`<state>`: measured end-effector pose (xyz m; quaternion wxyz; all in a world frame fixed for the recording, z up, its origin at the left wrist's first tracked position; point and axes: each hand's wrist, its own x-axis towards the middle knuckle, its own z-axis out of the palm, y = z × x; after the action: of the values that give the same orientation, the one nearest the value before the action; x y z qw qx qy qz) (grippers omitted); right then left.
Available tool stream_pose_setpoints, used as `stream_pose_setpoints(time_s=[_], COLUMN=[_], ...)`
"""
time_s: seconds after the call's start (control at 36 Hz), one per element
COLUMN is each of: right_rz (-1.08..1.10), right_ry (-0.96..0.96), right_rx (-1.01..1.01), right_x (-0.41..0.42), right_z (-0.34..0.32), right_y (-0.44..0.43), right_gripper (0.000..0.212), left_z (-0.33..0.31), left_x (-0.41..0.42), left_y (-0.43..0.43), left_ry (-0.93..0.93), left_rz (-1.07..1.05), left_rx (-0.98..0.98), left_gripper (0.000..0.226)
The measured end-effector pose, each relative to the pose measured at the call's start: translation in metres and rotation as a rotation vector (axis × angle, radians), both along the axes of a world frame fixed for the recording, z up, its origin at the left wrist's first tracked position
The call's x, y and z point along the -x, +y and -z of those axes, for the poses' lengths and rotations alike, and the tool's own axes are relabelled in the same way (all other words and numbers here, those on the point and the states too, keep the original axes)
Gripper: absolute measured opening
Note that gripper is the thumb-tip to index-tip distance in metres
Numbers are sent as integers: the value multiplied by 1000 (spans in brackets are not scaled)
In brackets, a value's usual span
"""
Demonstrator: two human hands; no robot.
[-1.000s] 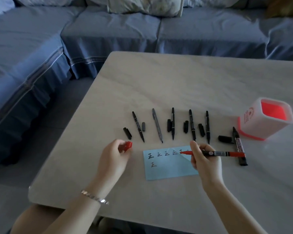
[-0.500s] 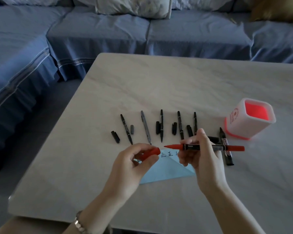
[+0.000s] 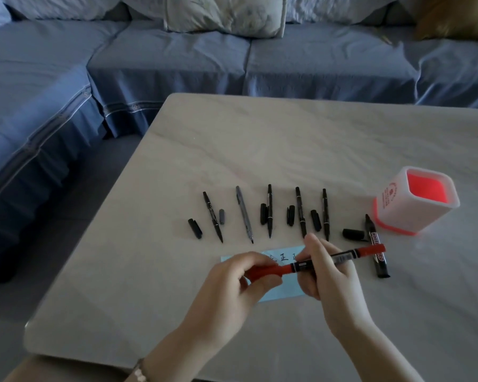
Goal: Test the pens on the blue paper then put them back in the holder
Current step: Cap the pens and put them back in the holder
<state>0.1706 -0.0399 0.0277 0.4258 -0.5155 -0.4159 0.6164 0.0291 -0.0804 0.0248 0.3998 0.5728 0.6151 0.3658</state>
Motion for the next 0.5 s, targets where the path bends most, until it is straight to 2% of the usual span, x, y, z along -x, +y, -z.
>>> stream_pose_setpoints(time_s=[0.17, 0.31, 0.42, 0.5], right_rz=[-24, 19, 23, 19], right_ry=[-78, -44, -36, -18], right_rx=[-32, -55, -80, -102], right_x=[2, -2, -5, -6], right_z=[6, 6, 9, 10], right_y=[-1, -3, -5, -7], right_gripper=[39, 42, 42, 44], left_z=[1, -3, -4, -4], left_x=[-11, -17, -20, -22], left_y=[4, 2, 0, 1], left_ry=[-12, -55, -177, -375], left_rz=[130, 127, 125, 117], left_rx=[62, 54, 129, 251], left_gripper=[21, 27, 39, 29])
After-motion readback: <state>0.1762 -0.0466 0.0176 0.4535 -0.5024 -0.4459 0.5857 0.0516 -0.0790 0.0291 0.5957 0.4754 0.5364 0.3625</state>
